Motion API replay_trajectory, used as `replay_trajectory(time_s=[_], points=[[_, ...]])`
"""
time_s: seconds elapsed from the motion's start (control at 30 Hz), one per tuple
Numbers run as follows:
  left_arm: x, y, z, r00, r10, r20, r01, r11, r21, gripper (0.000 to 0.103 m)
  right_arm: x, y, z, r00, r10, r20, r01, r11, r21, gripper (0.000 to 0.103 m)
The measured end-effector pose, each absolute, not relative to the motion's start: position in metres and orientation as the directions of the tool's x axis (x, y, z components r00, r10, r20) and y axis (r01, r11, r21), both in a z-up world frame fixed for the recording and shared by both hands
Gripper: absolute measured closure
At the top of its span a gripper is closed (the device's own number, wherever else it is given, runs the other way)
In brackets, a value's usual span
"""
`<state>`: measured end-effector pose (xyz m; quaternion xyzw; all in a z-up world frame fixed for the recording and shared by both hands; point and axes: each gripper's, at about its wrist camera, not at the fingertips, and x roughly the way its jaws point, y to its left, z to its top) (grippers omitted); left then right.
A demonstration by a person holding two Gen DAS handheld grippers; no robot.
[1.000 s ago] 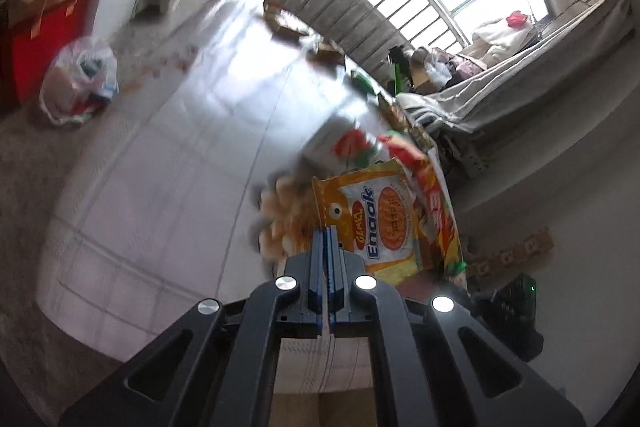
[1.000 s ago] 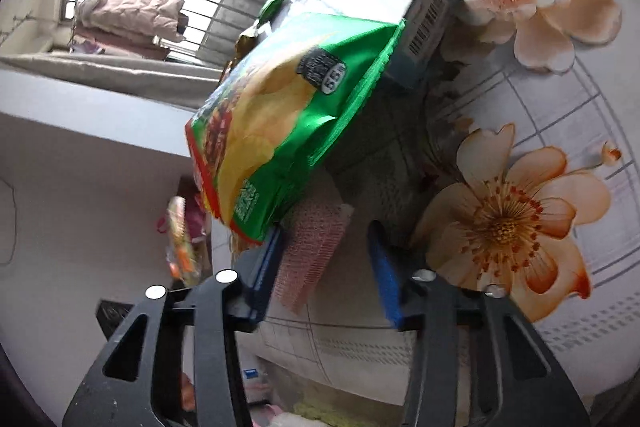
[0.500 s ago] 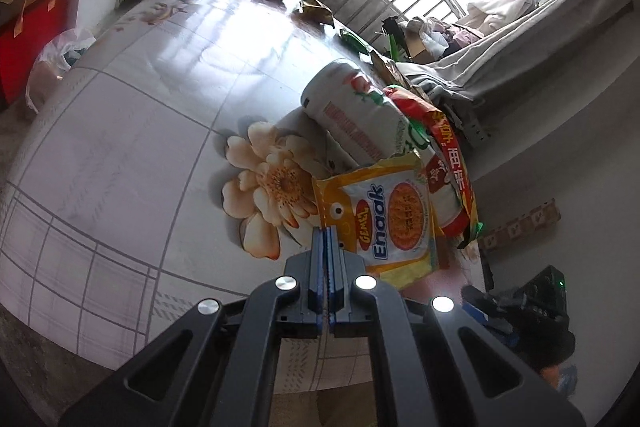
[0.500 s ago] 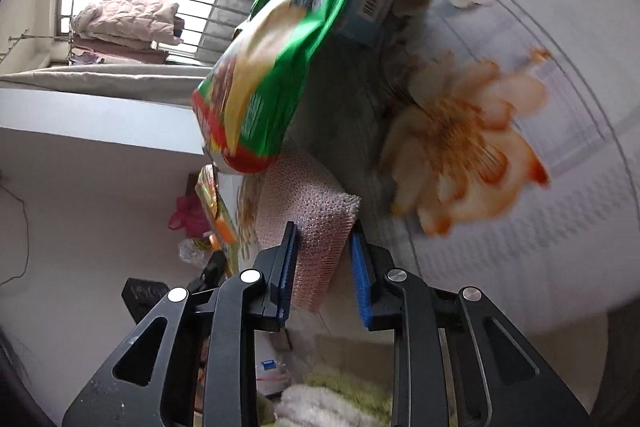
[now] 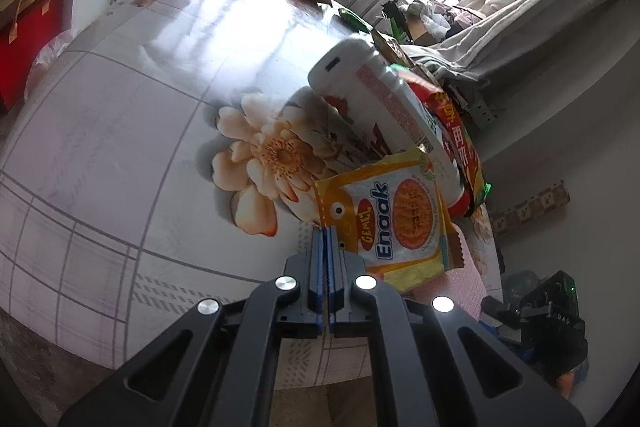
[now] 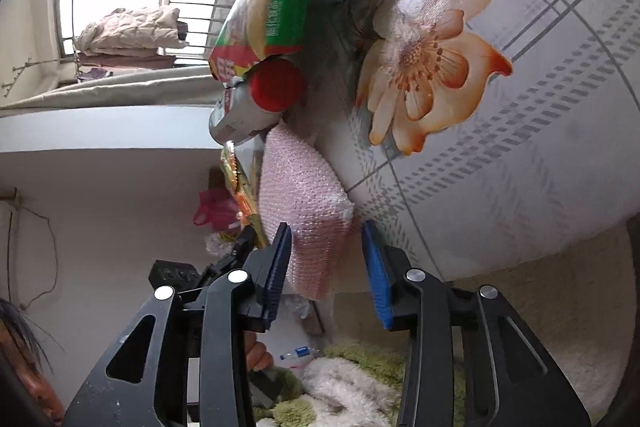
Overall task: Collect trash
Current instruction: 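Lift the Enaak packet and pink mesh pad with both tools toward the basket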
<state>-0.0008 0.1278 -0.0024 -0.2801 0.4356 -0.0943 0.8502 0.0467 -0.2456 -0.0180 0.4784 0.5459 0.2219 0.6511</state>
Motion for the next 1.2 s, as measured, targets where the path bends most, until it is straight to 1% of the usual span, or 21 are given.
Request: replay_trajectory(time_s=[0.2, 0.33, 0.47, 0.83, 1.2], points=[[0.0, 0.12, -0.006, 0.59, -0.412, -0.694, -0.08, 0.826, -0.558, 0.102, 0.047, -0.244, -0.023, 0.311, 0.821, -0.48, 0.236, 0.422, 0.875, 0.066], [0.0, 0.116, -0.007, 0.587, -0.415, -0.695, -0.078, 0.826, -0.559, 0.102, 0.045, -0.242, -0.026, 0.318, 0.825, -0.467, 0.239, 0.407, 0.882, 0.075], [0.0, 0.119, -0.002, 0.599, -0.416, -0.684, -0.072, 0.823, -0.563, 0.102, 0.042, -0.245, -0.026, 0.335, 0.823, -0.459, 0.235, 0.399, 0.886, 0.078], [-0.006, 0.122, 0.029, 0.645, -0.42, -0.638, -0.032, 0.819, -0.572, 0.102, 0.034, -0.269, -0.013, 0.39, 0.813, -0.433, 0.205, 0.381, 0.901, 0.079], [-0.003, 0.092, 0.054, 0.638, -0.458, -0.619, 0.065, 0.833, -0.55, 0.102, 0.017, -0.307, 0.001, 0.483, 0.775, -0.407, 0.169, 0.374, 0.912, 0.079]])
